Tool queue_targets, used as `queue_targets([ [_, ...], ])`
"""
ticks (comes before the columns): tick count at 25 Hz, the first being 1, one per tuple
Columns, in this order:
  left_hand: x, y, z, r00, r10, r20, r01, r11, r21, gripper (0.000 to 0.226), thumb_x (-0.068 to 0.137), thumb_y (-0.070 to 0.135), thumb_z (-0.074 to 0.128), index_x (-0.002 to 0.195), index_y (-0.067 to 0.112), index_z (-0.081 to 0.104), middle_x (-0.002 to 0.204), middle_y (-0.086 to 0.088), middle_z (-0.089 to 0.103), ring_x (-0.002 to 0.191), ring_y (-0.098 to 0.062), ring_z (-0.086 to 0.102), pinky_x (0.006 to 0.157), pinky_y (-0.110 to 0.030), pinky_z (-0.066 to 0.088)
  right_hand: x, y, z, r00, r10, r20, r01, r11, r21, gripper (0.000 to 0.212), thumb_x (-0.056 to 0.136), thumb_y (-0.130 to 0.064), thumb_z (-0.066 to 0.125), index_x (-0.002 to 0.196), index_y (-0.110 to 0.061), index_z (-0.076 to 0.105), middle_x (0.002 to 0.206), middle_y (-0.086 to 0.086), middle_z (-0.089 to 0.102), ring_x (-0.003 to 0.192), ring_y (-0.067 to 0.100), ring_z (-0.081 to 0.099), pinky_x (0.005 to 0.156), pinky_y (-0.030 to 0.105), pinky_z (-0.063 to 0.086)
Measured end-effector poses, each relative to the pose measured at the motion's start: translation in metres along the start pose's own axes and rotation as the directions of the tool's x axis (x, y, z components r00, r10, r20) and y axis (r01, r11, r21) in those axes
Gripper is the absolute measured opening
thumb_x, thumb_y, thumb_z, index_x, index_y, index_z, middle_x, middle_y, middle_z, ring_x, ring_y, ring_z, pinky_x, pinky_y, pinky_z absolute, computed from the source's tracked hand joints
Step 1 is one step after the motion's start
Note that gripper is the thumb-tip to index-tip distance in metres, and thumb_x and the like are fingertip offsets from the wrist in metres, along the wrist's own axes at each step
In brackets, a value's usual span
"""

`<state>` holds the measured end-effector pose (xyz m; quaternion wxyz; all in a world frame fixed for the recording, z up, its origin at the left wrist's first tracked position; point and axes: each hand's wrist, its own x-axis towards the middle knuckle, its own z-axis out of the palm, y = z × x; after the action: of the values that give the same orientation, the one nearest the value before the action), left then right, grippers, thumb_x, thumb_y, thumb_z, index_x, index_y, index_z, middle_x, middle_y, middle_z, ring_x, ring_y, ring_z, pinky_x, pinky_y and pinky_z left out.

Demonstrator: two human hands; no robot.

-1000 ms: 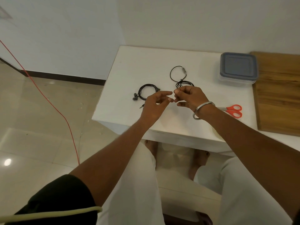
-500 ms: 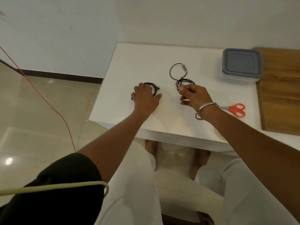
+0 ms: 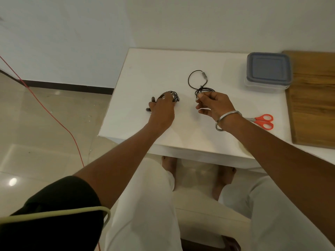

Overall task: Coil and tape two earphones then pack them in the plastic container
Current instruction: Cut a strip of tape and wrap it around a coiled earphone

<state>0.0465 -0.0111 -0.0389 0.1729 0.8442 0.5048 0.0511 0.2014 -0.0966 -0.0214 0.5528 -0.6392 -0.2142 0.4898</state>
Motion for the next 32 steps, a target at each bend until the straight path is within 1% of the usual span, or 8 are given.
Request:
queue_targets([
  [2, -0.005, -0.001, -0.005, 0.998, 0.017, 0.068, -0.001, 0.975, -0.224, 0.025, 0.097, 0.004, 0.037, 0.118, 0.008, 0.051, 0.096, -0.005, 0.062, 0.091, -0.012, 0.057, 0.095, -0.011, 0.035, 0.001, -0.003, 0.004, 1.000, 0.008, -0.006, -0.008, 0.999, 0.031, 0.009, 0.091, -0.016, 0.061, 0.088, -0.009, 0.065, 0.083, 0.006, 0.067, 0.067, 0.018, 0.063, 0.067, 0.029, 0.055],
  [4, -0.010, 0.000, -0.008, 0.993, 0.035, 0.115, 0.008, 0.934, -0.358, 0.025, 0.097, 0.000, 0.038, 0.113, 0.004, 0.057, 0.090, -0.003, 0.061, 0.072, 0.002, 0.051, 0.071, 0.007, 0.030, 0.000, -0.006, 0.008, 1.000, 0.021, -0.016, -0.020, 0.998, 0.057, 0.009, 0.092, -0.016, 0.060, 0.088, -0.009, 0.065, 0.082, 0.006, 0.067, 0.065, 0.017, 0.064, 0.067, 0.027, 0.055],
  [7, -0.016, -0.001, -0.008, 0.987, 0.017, 0.162, 0.066, 0.866, -0.496, 0.021, 0.101, 0.013, 0.044, 0.107, 0.004, 0.063, 0.088, -0.001, 0.066, 0.068, 0.003, 0.054, 0.061, 0.004, 0.036, -0.002, -0.007, 0.015, 0.999, 0.036, -0.027, -0.034, 0.996, 0.080, 0.010, 0.091, -0.016, 0.061, 0.088, -0.008, 0.064, 0.080, 0.006, 0.066, 0.061, 0.014, 0.064, 0.066, 0.025, 0.056],
  [12, -0.023, -0.003, -0.007, 0.966, -0.066, 0.250, 0.243, 0.562, -0.791, 0.016, 0.096, 0.014, 0.057, 0.108, 0.008, 0.066, 0.085, -0.002, 0.069, 0.076, -0.010, 0.066, 0.077, -0.022, 0.054, -0.008, -0.003, 0.022, 0.998, 0.055, -0.015, -0.053, 0.994, 0.096, 0.013, 0.091, -0.017, 0.061, 0.095, -0.005, 0.064, 0.081, 0.005, 0.067, 0.058, 0.010, 0.064, 0.063, 0.022, 0.055],
  [18, -0.024, 0.001, -0.014, 0.953, 0.019, 0.301, 0.275, 0.358, -0.892, 0.030, 0.095, -0.004, 0.051, 0.126, -0.003, 0.054, 0.099, -0.013, 0.067, 0.093, -0.021, 0.067, 0.090, -0.031, 0.056, -0.012, -0.001, 0.027, 0.999, 0.041, -0.007, -0.040, 0.996, 0.077, 0.008, 0.091, -0.016, 0.061, 0.092, -0.008, 0.064, 0.081, 0.004, 0.067, 0.058, 0.011, 0.063, 0.061, 0.022, 0.054],
  [25, -0.023, 0.007, -0.016, 0.962, 0.053, 0.266, 0.225, 0.394, -0.891, 0.028, 0.095, -0.003, 0.053, 0.122, -0.003, 0.058, 0.110, -0.012, 0.064, 0.096, -0.025, 0.069, 0.090, -0.036, 0.056, -0.011, 0.000, 0.027, 1.000, -0.004, -0.020, 0.004, 1.000, 0.026, 0.017, 0.091, -0.017, 0.061, 0.100, -0.003, 0.065, 0.079, 0.003, 0.068, 0.059, 0.014, 0.061, 0.064, 0.026, 0.053],
  [29, -0.024, 0.004, -0.022, 0.976, 0.096, 0.195, 0.107, 0.567, -0.816, 0.026, 0.095, 0.004, 0.049, 0.115, 0.012, 0.062, 0.111, 0.005, 0.066, 0.102, -0.014, 0.064, 0.095, -0.031, 0.052, -0.015, -0.006, 0.022, 0.998, 0.001, -0.061, 0.011, 0.982, 0.188, 0.011, 0.089, -0.020, 0.064, 0.092, -0.010, 0.066, 0.081, 0.002, 0.067, 0.064, 0.013, 0.061, 0.064, 0.027, 0.052],
  [32, -0.030, -0.001, -0.019, 0.979, 0.200, 0.034, -0.128, 0.739, -0.662, 0.020, 0.098, 0.012, 0.049, 0.107, 0.015, 0.066, 0.111, 0.004, 0.069, 0.102, -0.011, 0.063, 0.091, -0.017, 0.047, -0.016, -0.012, 0.015, 0.999, 0.045, 0.003, -0.043, 0.930, 0.365, 0.009, 0.088, -0.025, 0.064, 0.091, -0.016, 0.066, 0.088, -0.001, 0.065, 0.081, 0.016, 0.063, 0.073, 0.032, 0.051],
])
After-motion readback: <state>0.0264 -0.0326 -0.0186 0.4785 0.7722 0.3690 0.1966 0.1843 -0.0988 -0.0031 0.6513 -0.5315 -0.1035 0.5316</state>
